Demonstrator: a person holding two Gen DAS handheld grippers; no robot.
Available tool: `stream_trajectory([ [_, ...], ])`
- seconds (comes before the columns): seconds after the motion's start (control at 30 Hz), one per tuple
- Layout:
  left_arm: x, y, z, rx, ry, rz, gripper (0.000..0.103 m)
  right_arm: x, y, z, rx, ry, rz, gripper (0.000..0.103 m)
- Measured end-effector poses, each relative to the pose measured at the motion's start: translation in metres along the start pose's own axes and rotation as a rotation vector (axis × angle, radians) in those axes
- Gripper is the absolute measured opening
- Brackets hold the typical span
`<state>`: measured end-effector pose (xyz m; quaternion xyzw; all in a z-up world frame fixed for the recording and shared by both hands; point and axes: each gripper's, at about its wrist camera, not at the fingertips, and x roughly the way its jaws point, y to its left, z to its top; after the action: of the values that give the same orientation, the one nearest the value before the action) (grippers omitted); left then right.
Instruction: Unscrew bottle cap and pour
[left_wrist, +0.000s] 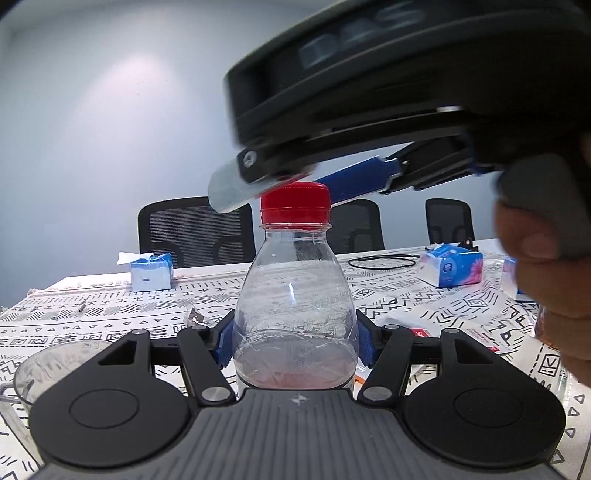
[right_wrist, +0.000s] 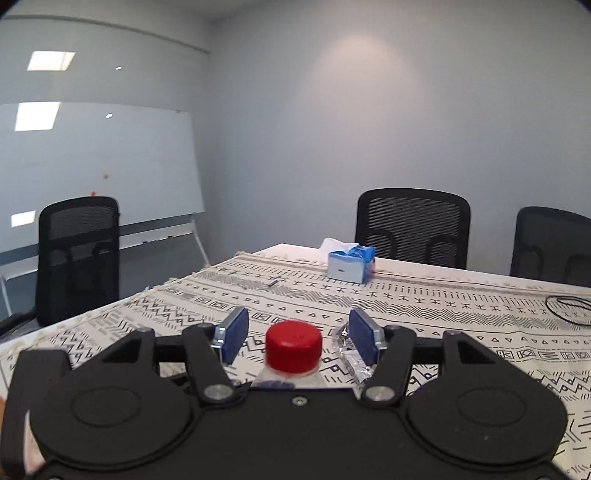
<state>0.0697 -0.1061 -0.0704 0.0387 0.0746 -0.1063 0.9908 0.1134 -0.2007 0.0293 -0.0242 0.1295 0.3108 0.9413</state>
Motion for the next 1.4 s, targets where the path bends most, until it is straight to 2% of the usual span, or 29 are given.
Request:
stream_trajectory([
  [0.03, 0.000, 0.000, 0.000, 0.001, 0.000, 0.000, 0.059, 0.004, -0.002, 0.000, 0.015, 0.003, -0.004, 0.056],
  [0.1, 0.000, 0.000, 0.000, 0.003, -0.001, 0.000, 0.059, 0.009, -0.003, -0.001, 0.023, 0.015, 0.007, 0.035],
  [0.13, 0.000, 0.000, 0.000, 0.001, -0.001, -0.002, 0.059, 0.012, -0.003, -0.002, 0.026, 0.020, 0.013, 0.033],
  [0.27, -0.001, 0.002, 0.000, -0.010, -0.001, -0.007, 0.059, 0.019, -0.007, -0.006, 0.018, 0.014, 0.053, 0.033],
  [0.43, -0.001, 0.006, 0.000, -0.033, 0.001, -0.012, 0.058, 0.024, -0.024, -0.008, -0.031, -0.006, 0.188, 0.033],
  [0.6, 0.000, 0.009, 0.001, -0.050, 0.002, -0.013, 0.058, 0.033, -0.046, -0.009, -0.140, -0.051, 0.415, 0.033],
  [0.73, -0.001, 0.009, 0.001, -0.052, 0.000, -0.020, 0.058, 0.042, -0.066, -0.006, -0.161, -0.065, 0.579, 0.033],
  [0.8, -0.002, 0.009, 0.001, -0.054, 0.001, -0.024, 0.058, 0.043, -0.071, -0.004, -0.158, -0.057, 0.612, 0.033],
  [0.87, -0.001, 0.009, 0.001, -0.053, 0.000, -0.027, 0.058, 0.042, -0.070, -0.002, -0.138, -0.035, 0.598, 0.034],
  [0.9, -0.001, 0.008, 0.001, -0.052, 0.000, -0.026, 0.058, 0.040, -0.066, 0.000, -0.122, -0.023, 0.556, 0.035],
  [0.93, -0.001, 0.007, 0.001, -0.050, 0.000, -0.026, 0.058, 0.036, -0.057, 0.000, -0.097, -0.014, 0.469, 0.040],
  [0.97, 0.000, 0.007, 0.001, -0.047, 0.000, -0.026, 0.059, 0.031, -0.047, 0.001, -0.070, -0.009, 0.364, 0.051],
  [1.0, 0.000, 0.006, 0.001, -0.042, -0.001, -0.024, 0.059, 0.025, -0.036, 0.001, -0.037, -0.004, 0.245, 0.056],
  [1.03, -0.001, 0.005, 0.001, -0.038, -0.004, -0.022, 0.059, 0.020, -0.028, 0.001, 0.000, 0.007, 0.159, 0.057],
  [1.07, -0.001, 0.005, 0.001, -0.038, -0.004, -0.021, 0.059, 0.017, -0.023, 0.000, 0.032, 0.021, 0.123, 0.057],
  [1.17, 0.001, 0.006, 0.001, -0.046, 0.001, -0.011, 0.059, 0.012, -0.023, -0.001, 0.098, 0.030, 0.102, 0.057],
  [1.4, 0.000, 0.004, 0.001, -0.036, 0.001, -0.005, 0.059, 0.012, -0.025, -0.005, 0.103, 0.034, 0.093, 0.060],
])
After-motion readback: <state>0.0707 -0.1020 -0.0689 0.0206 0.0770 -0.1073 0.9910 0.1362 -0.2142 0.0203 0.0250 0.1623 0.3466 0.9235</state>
